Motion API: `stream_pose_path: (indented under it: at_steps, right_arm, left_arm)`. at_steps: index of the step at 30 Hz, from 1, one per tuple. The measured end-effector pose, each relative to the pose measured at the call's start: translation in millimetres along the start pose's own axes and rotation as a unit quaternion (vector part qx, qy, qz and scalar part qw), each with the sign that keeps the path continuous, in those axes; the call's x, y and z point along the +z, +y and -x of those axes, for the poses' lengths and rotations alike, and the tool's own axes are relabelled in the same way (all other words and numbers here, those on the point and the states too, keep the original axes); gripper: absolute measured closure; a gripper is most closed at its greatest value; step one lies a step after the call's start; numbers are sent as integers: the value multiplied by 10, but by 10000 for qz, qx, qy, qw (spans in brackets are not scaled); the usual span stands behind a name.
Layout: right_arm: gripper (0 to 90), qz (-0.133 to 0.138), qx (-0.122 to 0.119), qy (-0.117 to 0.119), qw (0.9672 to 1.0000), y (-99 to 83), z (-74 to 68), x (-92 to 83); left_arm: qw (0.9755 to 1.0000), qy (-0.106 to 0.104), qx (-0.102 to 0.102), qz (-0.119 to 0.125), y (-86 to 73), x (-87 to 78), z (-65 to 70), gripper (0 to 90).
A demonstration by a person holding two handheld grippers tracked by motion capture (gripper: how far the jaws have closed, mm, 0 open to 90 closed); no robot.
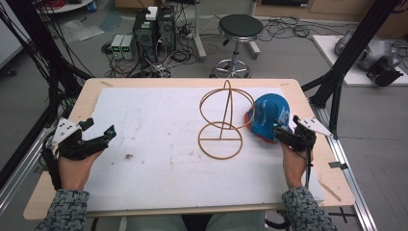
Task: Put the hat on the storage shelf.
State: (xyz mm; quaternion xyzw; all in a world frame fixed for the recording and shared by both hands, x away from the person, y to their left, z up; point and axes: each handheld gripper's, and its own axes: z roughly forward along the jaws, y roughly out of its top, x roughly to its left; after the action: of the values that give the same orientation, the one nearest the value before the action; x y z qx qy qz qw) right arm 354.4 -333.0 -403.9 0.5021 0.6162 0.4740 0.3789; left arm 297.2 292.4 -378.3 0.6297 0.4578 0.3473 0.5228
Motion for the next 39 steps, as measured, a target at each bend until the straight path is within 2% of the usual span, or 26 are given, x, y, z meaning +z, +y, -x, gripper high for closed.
stream_pose_path:
  at_steps: [7, 10, 18, 22, 24, 26, 30, 39]
  right_arm:
    - [388, -180, -220, -162, 9995, 69, -131, 193]
    - [433, -253, -242, -286, 9990, 75, -141, 222]
    - [557, -428, -264, -416, 9979, 50, -120, 280]
    - [637, -469, -289, -401, 9977, 67, -113, 301]
    - [721, -505, -317, -367, 9975, 97, -115, 313]
    - [743, -503, -326, -365, 9975, 102, -120, 312]
    - [855, -619, -391, -303, 9969, 126, -129, 330]
    - [886, -601, -275, -247, 9975, 276, -74, 348]
  left_arm:
    - [10000, -12, -6, -9, 1, 15, -10, 187]
    - [10000, -27, -17, 10, 4, 12, -15, 187]
    - [10000, -17, -28, 8, 0, -2, -34, 187]
    - [10000, -3, -20, 2, -1, -6, -37, 187]
    - [10000, 0, -30, -4, -7, 0, -36, 187]
    - [10000, -5, -12, -37, -13, 5, -36, 187]
    - [10000, -11, -7, -31, -16, 11, -31, 187]
    - [10000, 0, -6, -33, -15, 3, -41, 187]
